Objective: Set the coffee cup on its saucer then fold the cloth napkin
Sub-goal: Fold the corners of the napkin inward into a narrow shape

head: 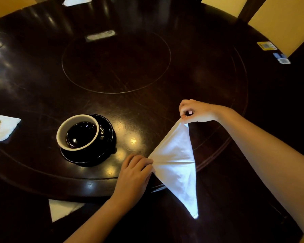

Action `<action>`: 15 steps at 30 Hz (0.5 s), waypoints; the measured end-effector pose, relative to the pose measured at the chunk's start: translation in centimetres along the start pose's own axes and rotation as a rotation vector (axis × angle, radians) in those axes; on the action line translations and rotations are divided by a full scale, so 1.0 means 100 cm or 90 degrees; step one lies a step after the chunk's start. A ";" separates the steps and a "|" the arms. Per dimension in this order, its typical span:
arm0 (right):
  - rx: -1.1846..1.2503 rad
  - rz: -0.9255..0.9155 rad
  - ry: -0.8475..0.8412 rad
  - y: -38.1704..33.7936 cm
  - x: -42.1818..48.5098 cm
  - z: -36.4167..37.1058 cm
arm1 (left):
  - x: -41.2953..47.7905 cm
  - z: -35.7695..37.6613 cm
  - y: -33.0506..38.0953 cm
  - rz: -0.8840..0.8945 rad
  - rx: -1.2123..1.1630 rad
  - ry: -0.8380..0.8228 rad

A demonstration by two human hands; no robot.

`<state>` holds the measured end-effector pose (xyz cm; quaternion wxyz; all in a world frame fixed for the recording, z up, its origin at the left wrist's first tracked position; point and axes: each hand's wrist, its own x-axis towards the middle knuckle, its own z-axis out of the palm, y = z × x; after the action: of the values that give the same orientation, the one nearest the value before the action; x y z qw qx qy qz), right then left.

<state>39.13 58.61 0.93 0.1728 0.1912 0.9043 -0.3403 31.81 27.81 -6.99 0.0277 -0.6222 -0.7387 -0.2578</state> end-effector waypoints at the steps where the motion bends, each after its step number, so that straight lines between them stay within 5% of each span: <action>1: 0.078 0.000 0.007 0.000 -0.003 0.000 | 0.000 0.000 0.000 -0.009 -0.006 -0.002; 7: 0.328 -0.030 0.053 0.005 -0.010 0.007 | 0.000 -0.002 0.001 -0.045 -0.039 -0.008; 15: 0.376 -0.060 0.024 0.003 -0.010 0.005 | 0.002 -0.003 -0.006 -0.051 -0.065 -0.035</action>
<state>40.22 58.26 0.90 0.0767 0.1974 0.7771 -0.5927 31.08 27.83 -6.91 -0.0345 -0.5995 -0.7494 -0.2790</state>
